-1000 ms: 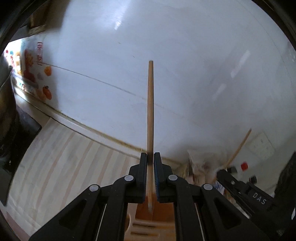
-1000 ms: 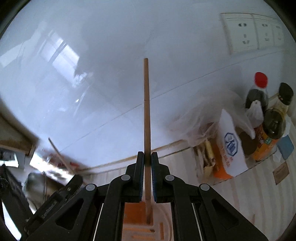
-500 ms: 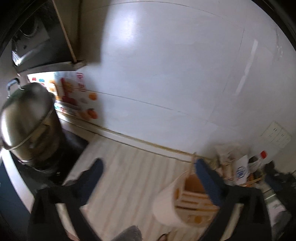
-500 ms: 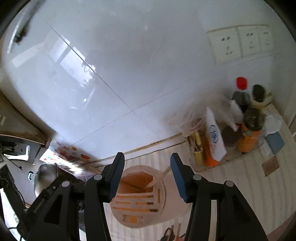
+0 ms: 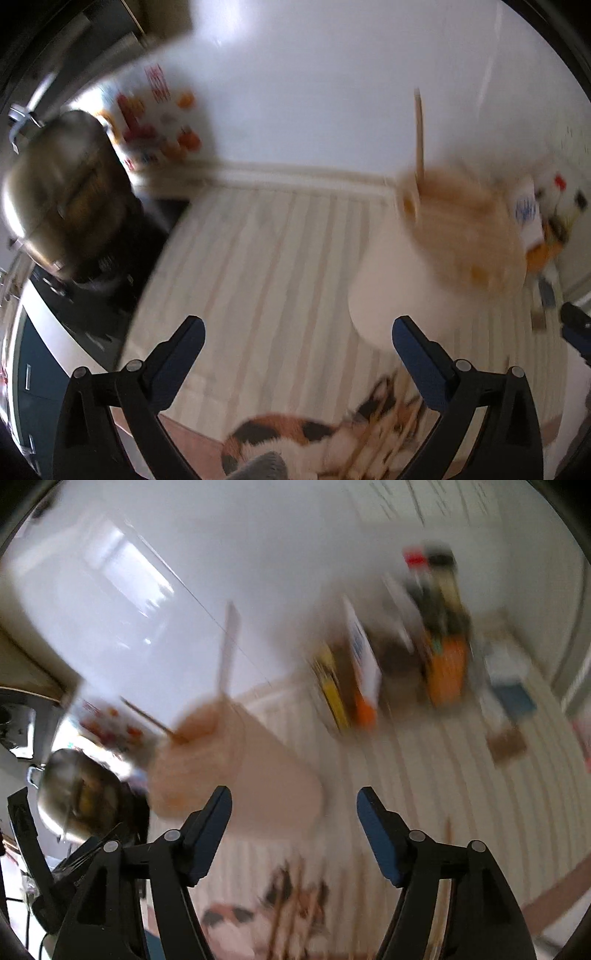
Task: Organize utensils
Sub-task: 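Move both tools back down to the remaining chopsticks on the mat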
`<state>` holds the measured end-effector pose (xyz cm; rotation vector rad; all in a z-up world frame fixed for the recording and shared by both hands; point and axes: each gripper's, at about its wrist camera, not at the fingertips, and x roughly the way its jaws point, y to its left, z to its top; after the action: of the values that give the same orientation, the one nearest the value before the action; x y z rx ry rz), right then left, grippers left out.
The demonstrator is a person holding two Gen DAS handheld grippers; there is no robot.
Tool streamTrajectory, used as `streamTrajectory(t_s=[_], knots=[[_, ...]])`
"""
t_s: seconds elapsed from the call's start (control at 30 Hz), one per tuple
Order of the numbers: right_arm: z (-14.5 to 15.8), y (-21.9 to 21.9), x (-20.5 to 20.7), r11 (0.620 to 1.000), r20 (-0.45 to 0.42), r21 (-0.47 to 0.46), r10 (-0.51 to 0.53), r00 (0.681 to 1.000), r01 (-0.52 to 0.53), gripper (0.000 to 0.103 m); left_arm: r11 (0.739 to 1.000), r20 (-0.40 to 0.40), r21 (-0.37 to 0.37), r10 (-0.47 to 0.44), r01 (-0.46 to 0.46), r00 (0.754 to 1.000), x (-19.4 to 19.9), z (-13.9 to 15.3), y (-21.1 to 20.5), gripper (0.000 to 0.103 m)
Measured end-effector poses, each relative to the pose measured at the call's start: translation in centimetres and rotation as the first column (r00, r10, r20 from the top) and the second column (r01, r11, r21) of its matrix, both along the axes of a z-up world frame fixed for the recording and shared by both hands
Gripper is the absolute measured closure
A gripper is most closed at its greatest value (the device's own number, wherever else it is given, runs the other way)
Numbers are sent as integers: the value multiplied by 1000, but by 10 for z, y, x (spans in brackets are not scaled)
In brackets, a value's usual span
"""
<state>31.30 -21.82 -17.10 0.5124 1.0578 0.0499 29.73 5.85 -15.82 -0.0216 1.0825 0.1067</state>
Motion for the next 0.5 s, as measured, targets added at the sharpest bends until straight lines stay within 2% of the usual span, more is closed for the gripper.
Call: streamTrajectory(t_s=[0.1, 0.17, 0.27, 0.33, 0.5], knots=[[-40, -4, -13, 1000, -105, 8, -1, 994, 2, 50, 999, -75, -4, -36, 36, 997, -7, -32, -10, 0], [-66, -5, -21, 1000, -163, 27, 15, 986, -10, 67, 998, -126, 2, -68, 69, 990, -11, -53, -18, 1], [-102, -1, -34, 999, -259, 30, 39, 965, -32, 80, 992, -225, -15, -128, 128, 966, -17, -91, -30, 6], [-122, 1, -40, 999, -312, 16, 45, 949, -42, 82, 985, -299, -33, -169, 167, 939, -22, -116, -40, 25], [-155, 5, -55, 998, -401, 5, 54, 915, -57, 82, 968, -384, -84, -251, 237, 888, -30, -152, -55, 37]])
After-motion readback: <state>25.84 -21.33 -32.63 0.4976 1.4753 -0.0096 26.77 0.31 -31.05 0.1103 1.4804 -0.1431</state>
